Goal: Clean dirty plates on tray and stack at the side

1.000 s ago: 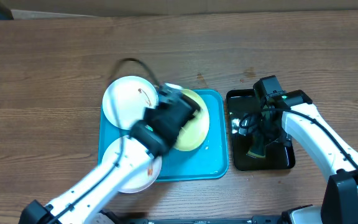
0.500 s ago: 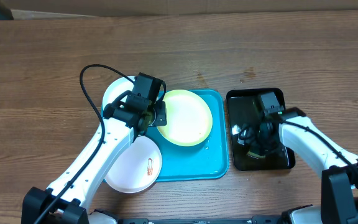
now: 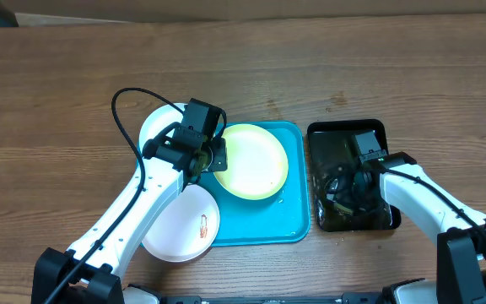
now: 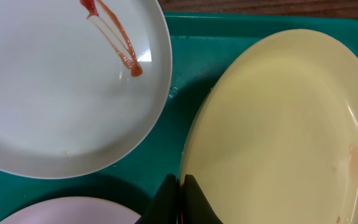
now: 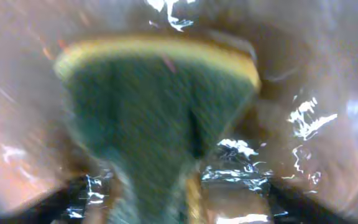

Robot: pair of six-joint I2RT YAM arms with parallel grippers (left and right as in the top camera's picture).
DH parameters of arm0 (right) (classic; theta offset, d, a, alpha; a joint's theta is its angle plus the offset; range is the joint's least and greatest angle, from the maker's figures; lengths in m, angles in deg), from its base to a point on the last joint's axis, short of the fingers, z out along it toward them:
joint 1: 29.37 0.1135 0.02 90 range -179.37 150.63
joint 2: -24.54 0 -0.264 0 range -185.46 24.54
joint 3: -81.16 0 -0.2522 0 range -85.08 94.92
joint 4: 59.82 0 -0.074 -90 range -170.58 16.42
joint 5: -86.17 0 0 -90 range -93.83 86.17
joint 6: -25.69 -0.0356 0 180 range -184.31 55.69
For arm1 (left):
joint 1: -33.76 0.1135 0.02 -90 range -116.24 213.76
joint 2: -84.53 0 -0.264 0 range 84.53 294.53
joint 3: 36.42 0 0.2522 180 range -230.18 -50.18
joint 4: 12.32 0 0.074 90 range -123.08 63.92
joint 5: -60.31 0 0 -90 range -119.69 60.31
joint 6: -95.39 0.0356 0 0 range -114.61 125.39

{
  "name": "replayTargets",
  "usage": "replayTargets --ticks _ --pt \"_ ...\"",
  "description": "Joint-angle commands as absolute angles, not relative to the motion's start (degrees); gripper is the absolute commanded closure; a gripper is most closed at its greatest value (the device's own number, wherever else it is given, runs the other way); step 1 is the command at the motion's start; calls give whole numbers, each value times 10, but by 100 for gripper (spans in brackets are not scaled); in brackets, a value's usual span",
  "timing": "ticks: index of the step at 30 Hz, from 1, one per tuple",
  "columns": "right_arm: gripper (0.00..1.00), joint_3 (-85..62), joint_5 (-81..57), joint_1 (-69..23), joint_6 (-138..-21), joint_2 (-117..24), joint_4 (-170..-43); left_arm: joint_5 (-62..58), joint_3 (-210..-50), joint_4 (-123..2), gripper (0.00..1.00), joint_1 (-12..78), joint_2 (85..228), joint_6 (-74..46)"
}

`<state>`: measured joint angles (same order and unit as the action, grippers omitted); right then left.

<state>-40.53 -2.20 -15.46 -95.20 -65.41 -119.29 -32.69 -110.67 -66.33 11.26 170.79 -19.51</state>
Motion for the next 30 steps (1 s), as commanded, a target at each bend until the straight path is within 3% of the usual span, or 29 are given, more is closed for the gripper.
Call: replayTargets --ticks 1,3,4,5,7,8,9,10,20,21,22,24,25,26,27,28,29,30 --pt "11 -422 -40 -156 -958 -662 -1198 -329 -1113 -660 96 110 1711 -184" --pt "50 -422 -42 -156 -959 -662 -1199 -329 -1113 -659 96 110 1711 -184" --pt "82 -422 -42 -156 -959 -662 -1199 -330 -1113 -659 96 110 1711 -184" --pt "96 -422 -42 -156 -959 -662 -1199 -331 -1113 -659 96 110 1711 -184" --pt "95 -422 -41 -156 -958 -662 -1196 -332 -1113 -659 96 110 1711 -184" --pt "65 -422 -39 -156 -958 -662 -1191 -332 -1113 -659 96 110 1711 -184" --pt "14 -421 -37 -157 -958 -662 -1188 -333 -1113 -659 96 110 1711 -184" --pt "0 -416 -27 -157 -958 -662 -1188 -333 -1113 -659 96 110 1711 -183" --pt "5 -401 41 -165 -959 -662 -1111 -333 -1113 -659 96 110 1711 -177" --pt "13 -401 41 -165 -959 -662 -1108 -333 -1113 -659 96 110 1711 -177" --pt "32 -403 41 -165 -958 -662 -1102 -333 -1113 -659 96 110 1711 -177" --pt "87 -408 41 -165 -958 -662 -1087 -333 -1113 -659 96 110 1711 -177" --pt "92 -409 41 -165 -958 -662 -1084 -333 -1113 -659 96 110 1711 -177" --pt "88 -409 41 -165 -958 -662 -1083 -334 -1113 -659 96 110 1711 -174" --pt "60 -407 40 -165 -954 -662 -1085 -337 -1113 -659 96 110 1711 -171" --pt "22 -404 38 -165 -949 -662 -1093 -344 -1113 -659 96 110 1711 -168" --pt "0 -398 36 -165 -942 -662 -1109 -358 -1113 -659 96 110 1711 -167" --pt "0 -393 36 -165 -941 -662 -1125 -368 -1113 -659 96 109 1711 -163"
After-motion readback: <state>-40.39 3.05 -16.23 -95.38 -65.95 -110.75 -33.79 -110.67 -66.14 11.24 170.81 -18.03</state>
